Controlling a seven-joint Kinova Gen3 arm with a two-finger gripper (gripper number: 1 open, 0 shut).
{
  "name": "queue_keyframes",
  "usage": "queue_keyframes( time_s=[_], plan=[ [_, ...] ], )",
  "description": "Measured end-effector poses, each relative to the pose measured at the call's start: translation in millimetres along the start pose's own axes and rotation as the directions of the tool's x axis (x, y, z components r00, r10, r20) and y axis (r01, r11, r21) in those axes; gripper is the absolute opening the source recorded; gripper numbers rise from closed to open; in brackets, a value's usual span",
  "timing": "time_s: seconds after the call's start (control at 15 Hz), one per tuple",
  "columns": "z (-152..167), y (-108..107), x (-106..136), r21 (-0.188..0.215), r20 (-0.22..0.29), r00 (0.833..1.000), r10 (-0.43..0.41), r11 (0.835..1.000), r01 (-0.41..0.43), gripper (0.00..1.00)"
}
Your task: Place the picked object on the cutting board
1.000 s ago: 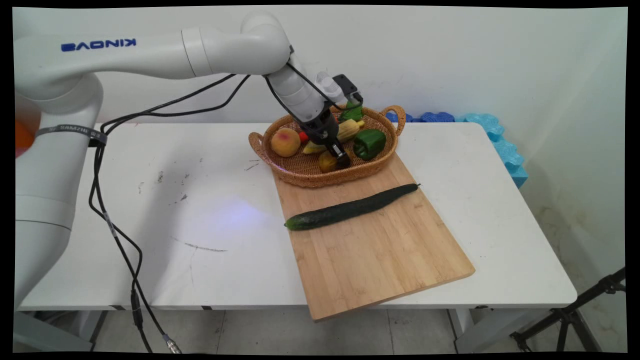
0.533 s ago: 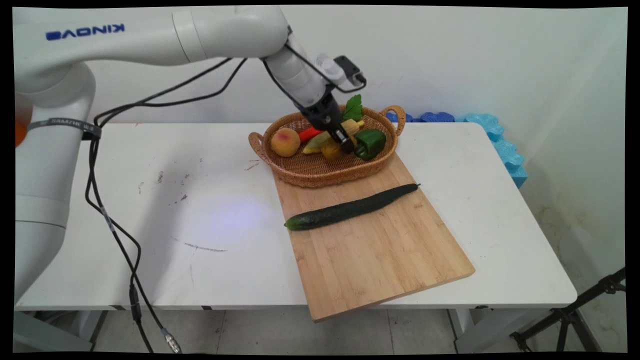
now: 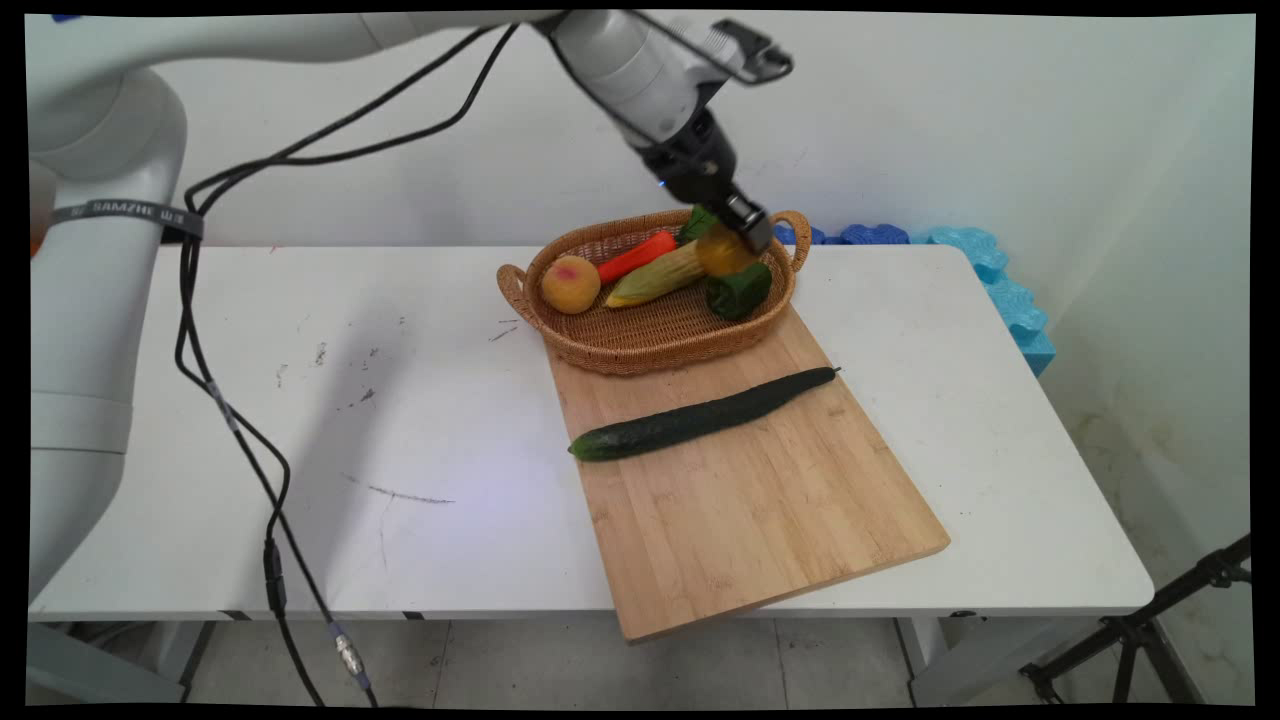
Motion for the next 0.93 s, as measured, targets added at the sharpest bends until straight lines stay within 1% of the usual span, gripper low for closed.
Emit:
queue_keyframes(
  time_s=[0.33, 0.53, 0.8, 0.93],
  plan=[
    [-17, 32, 22, -0.047, -0.031, 0.999, -0.043, 0.998, 0.042, 0.0],
    [-22, 58, 31, -0.086, -0.038, 0.997, -0.072, 0.994, 0.069, 0.0],
    [-20, 83, 30, -0.118, -0.028, 0.996, -0.084, 0.99, 0.081, 0.0],
    [-15, 99, 25, -0.135, -0.016, 0.996, -0.085, 0.987, 0.082, 0.0]
  ],
)
